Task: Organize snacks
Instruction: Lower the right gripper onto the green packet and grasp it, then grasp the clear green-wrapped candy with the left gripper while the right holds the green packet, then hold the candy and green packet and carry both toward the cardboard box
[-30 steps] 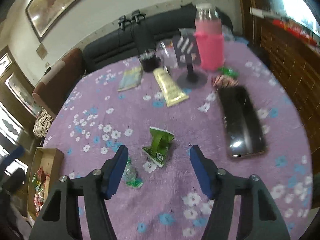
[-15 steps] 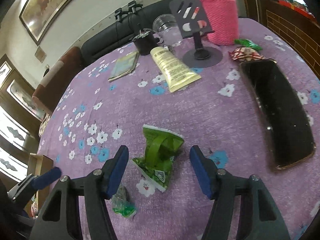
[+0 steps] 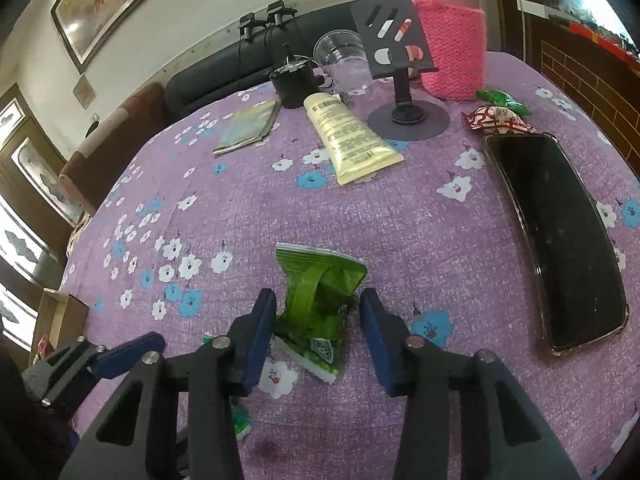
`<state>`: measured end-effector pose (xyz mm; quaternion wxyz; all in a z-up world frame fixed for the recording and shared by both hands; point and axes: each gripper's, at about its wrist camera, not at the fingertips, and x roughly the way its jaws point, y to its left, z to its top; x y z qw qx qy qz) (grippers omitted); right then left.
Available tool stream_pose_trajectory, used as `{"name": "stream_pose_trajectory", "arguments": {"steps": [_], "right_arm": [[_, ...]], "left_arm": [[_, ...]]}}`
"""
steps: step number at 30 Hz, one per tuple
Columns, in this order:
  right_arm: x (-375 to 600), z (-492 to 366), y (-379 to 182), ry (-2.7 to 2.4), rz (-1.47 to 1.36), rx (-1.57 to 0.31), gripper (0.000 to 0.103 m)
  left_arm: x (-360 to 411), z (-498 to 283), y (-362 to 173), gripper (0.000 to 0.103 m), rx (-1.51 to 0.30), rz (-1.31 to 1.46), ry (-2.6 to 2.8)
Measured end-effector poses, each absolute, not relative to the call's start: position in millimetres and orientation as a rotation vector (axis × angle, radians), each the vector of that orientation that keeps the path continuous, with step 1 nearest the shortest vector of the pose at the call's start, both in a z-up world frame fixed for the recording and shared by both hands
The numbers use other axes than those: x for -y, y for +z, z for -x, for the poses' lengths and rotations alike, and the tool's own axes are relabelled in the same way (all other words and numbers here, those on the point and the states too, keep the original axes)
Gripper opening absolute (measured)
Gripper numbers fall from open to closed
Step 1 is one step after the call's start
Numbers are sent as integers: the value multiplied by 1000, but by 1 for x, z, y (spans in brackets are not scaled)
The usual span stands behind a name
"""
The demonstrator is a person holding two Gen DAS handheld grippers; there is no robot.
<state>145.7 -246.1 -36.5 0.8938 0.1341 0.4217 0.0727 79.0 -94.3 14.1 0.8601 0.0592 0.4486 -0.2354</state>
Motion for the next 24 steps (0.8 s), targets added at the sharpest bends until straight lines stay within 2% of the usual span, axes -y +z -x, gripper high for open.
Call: {"name": "stream_pose_trajectory", "arguments": {"steps": [1,2,3,4,5,6,12,16,24], "right_arm": [[248,-146,-37,153,-287,-875,42],[250,-146,-37,160,-296,-875,42],[250,-145,-37,162,-296,-872,41],[250,-145,-37,163,-292,-870,40],[248,-144,-37,169,-283,-868,39],[247,-143,-37,184,-291,-872,31],[248,-142,-37,182,-309,-872,30],[249,-139,-35,183,-309,-870,24],[241,-134,-31,240,-316,-880,22]], "left_arm": [[96,-79,12,70,-946,-123,-504],[98,-79,10,51,-954,-127,-513],[100,-78,10,39,-949,-150,-500],[102,-76,10,33,-945,-173,-492],[103,-76,10,23,-951,-176,-496],[103,-75,10,23,-955,-169,-496],[96,-67,14,23,-941,-162,-494],[89,-58,18,23,-930,-151,-502],[81,-42,22,23,-936,-112,-519]]}}
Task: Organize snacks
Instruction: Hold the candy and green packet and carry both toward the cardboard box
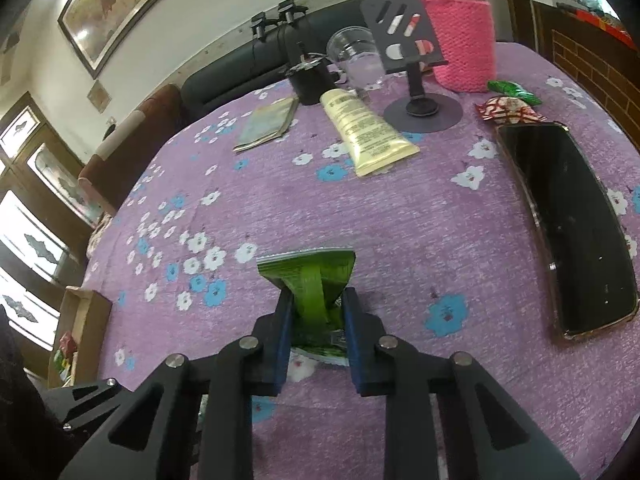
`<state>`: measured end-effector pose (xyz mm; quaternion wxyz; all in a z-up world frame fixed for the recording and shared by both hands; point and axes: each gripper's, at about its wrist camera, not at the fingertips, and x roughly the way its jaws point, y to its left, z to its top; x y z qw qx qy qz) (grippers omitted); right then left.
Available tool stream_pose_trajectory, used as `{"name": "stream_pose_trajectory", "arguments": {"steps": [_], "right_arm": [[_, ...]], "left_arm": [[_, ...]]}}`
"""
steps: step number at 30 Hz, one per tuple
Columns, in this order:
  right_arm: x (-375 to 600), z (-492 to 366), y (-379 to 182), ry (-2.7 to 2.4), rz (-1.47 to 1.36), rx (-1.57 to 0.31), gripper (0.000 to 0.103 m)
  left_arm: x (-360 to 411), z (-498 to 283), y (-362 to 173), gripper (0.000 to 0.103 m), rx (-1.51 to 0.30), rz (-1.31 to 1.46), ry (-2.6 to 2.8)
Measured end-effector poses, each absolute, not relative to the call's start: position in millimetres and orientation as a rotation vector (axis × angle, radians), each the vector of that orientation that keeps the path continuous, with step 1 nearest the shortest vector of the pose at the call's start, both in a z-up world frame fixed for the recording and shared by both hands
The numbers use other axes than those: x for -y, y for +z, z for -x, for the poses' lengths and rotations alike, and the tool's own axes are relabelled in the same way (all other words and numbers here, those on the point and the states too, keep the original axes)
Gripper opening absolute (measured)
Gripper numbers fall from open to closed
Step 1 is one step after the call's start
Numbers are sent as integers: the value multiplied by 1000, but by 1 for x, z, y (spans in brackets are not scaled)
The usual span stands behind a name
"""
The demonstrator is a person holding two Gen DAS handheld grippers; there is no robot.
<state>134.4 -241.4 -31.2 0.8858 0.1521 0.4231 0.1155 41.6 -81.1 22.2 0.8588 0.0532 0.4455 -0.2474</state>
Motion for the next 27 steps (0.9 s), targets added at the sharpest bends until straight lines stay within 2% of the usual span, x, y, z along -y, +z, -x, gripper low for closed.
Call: {"name": "stream_pose_trajectory", "arguments": {"steps": [16,27], "right_arm": [[220,-122,-20,325,-310,-873,22],[204,-102,-2,292,-240,-856,22]], "left_arm": [[57,18,39,23,-915,-28,-523],[13,47,62,23,-867,60,-444]]}}
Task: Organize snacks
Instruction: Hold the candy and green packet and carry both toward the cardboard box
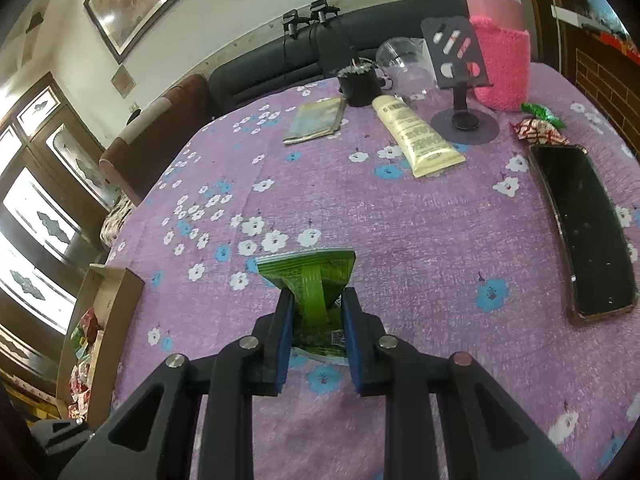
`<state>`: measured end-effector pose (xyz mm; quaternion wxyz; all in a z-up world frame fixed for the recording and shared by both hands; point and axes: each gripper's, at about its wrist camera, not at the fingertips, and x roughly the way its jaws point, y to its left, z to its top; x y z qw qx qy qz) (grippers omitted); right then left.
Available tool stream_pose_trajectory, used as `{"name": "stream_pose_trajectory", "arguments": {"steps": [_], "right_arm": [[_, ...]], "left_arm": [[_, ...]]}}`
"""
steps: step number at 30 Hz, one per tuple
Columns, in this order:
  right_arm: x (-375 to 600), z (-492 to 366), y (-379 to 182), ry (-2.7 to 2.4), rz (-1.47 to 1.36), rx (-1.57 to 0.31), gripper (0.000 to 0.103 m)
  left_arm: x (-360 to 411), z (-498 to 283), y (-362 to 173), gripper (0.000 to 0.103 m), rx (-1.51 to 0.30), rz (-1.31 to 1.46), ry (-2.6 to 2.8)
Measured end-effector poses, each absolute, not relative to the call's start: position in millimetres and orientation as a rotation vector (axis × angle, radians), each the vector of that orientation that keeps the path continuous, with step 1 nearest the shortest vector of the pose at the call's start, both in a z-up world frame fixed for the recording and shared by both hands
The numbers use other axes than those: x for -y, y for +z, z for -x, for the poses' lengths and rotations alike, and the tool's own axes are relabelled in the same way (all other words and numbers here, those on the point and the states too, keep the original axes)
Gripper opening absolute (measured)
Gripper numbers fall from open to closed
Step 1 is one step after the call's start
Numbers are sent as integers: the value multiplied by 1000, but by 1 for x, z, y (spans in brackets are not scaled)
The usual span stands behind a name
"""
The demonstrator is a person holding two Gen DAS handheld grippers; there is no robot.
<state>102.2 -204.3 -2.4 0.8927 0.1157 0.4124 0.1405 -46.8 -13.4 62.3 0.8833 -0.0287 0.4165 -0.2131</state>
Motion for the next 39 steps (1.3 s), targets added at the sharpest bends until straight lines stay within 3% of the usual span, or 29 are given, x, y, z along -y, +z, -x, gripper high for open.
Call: {"name": "stream_pose_trajectory", "arguments": {"steps": [20,39], "right_arm": [[184,2,6,321,-136,-866,22],[150,51,13,375,-106,-841,22]], "left_arm": [[-10,103,72,23,-807,26,-377],[-13,129,82,23,-747,-23,-354]]}}
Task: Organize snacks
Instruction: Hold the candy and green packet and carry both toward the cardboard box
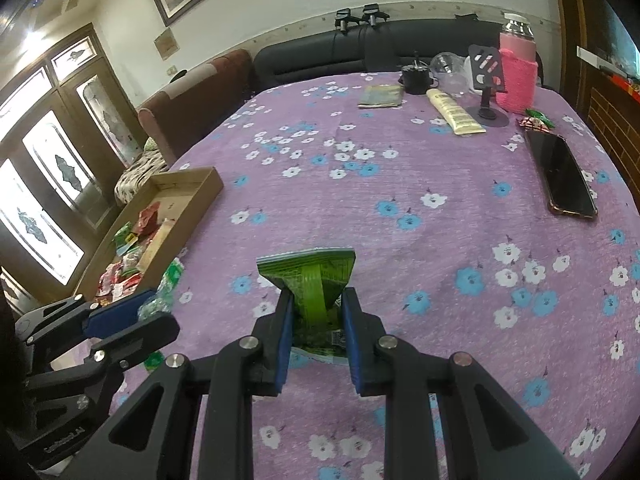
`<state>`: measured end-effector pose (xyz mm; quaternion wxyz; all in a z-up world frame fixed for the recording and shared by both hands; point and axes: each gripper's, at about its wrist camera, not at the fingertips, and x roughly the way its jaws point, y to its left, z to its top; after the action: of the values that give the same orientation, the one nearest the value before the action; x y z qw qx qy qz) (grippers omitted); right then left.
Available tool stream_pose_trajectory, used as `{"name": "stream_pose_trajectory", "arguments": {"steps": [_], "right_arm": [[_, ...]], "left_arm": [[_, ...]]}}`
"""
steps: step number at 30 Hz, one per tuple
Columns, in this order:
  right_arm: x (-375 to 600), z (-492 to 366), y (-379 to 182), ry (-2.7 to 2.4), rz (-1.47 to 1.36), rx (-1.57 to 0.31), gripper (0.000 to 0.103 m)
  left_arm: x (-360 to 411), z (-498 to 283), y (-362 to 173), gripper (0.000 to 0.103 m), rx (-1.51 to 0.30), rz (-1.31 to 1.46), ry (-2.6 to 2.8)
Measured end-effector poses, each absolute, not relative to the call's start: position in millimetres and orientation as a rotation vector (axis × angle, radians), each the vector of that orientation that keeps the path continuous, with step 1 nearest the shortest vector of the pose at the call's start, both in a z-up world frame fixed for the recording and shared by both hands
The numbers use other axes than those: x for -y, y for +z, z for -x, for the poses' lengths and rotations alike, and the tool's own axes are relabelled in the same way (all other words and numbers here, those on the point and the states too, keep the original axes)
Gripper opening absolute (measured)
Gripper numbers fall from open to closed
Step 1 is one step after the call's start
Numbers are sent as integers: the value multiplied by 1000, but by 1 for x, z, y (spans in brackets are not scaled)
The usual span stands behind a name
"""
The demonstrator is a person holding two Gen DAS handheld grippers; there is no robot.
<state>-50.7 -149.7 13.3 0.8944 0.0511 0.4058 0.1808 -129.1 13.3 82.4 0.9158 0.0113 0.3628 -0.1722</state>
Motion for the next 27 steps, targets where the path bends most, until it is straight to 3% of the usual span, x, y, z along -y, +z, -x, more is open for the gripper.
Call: {"name": "stream_pose_trajectory", "arguments": {"steps": [27], "right_arm": [[118,73,20,436,-88,-829,23]], "left_arm": [[-33,146,90,23,-690,-44,-290]]}}
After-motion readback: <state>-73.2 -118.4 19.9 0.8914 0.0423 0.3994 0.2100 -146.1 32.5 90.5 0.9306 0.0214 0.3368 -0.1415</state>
